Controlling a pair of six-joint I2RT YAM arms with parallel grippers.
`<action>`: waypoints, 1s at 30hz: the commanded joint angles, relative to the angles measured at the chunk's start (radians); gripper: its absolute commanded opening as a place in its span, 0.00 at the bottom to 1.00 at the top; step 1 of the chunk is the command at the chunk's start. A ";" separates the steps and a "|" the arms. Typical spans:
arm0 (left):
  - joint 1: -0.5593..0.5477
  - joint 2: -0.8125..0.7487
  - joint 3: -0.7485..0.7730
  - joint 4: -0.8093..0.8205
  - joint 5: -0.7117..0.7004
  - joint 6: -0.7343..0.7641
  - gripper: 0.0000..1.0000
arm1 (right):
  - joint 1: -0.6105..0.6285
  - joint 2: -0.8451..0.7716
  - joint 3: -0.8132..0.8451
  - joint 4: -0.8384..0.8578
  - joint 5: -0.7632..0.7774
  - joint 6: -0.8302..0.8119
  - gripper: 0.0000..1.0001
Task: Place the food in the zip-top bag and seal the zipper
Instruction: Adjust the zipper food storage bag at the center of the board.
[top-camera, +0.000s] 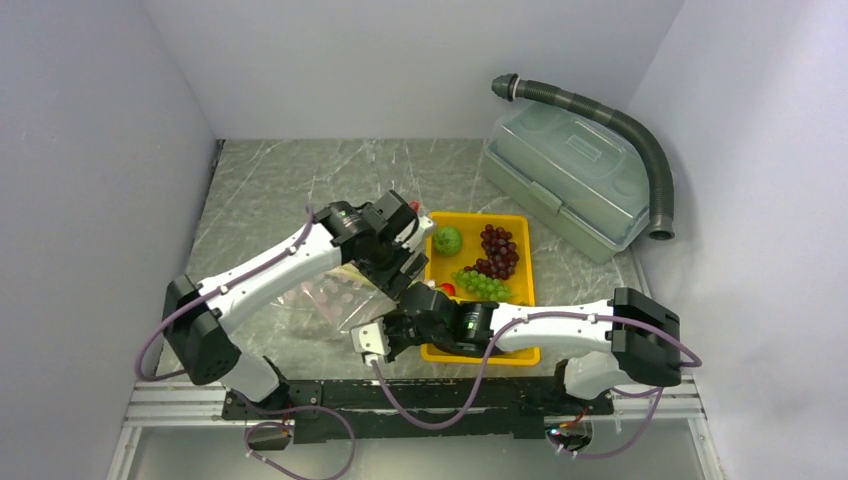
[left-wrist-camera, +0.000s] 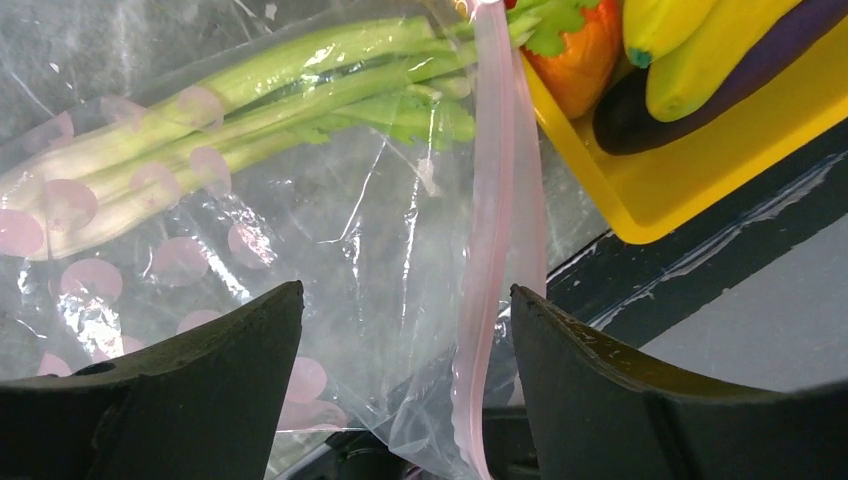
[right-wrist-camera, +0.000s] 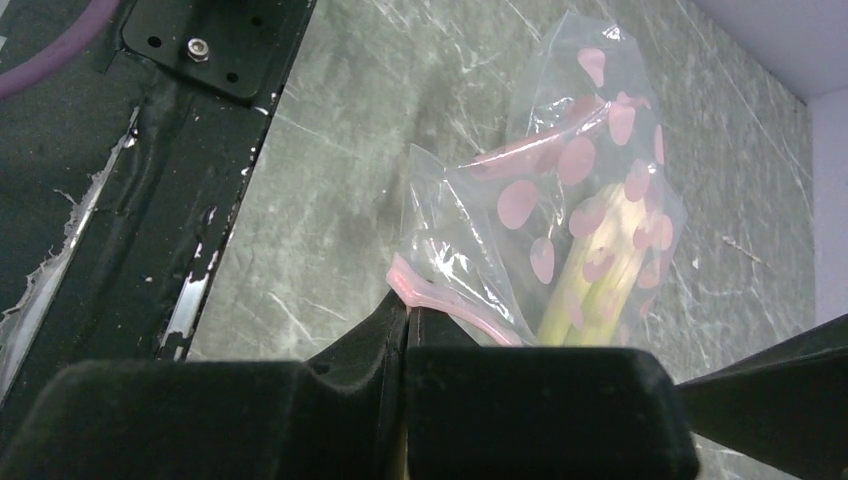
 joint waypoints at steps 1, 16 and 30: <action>-0.045 0.043 0.060 -0.044 -0.066 0.033 0.80 | 0.005 0.001 0.017 0.047 0.005 0.004 0.00; -0.137 0.168 0.148 -0.108 -0.191 0.017 0.78 | 0.009 0.035 0.034 0.065 0.010 0.029 0.00; -0.187 0.283 0.195 -0.182 -0.318 0.000 0.73 | 0.018 0.026 0.011 0.101 0.026 0.034 0.00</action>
